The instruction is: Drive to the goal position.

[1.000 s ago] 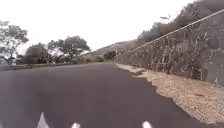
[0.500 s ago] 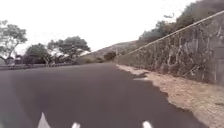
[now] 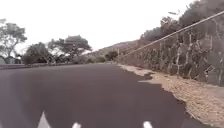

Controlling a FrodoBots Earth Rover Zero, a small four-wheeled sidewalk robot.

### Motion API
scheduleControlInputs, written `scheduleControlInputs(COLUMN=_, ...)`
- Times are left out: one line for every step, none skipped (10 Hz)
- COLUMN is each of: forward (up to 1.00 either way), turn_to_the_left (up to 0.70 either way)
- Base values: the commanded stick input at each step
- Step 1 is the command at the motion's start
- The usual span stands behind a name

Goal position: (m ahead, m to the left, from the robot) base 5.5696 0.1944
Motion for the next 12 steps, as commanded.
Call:
scheduleControlInputs(forward=0.85, turn_to_the_left=-0.03)
scheduleControlInputs(forward=0.85, turn_to_the_left=-0.13)
scheduleControlInputs(forward=0.85, turn_to_the_left=-0.22)
scheduleControlInputs(forward=0.85, turn_to_the_left=-0.20)
scheduleControlInputs(forward=0.85, turn_to_the_left=-0.16)
scheduleControlInputs(forward=0.85, turn_to_the_left=-0.02)
scheduleControlInputs(forward=0.85, turn_to_the_left=-0.11)
scheduleControlInputs(forward=0.85, turn_to_the_left=-0.20)
scheduleControlInputs(forward=0.85, turn_to_the_left=-0.05)
scheduleControlInputs(forward=0.85, turn_to_the_left=-0.14)
scheduleControlInputs(forward=0.85, turn_to_the_left=-0.21)
scheduleControlInputs(forward=0.85, turn_to_the_left=-0.13)
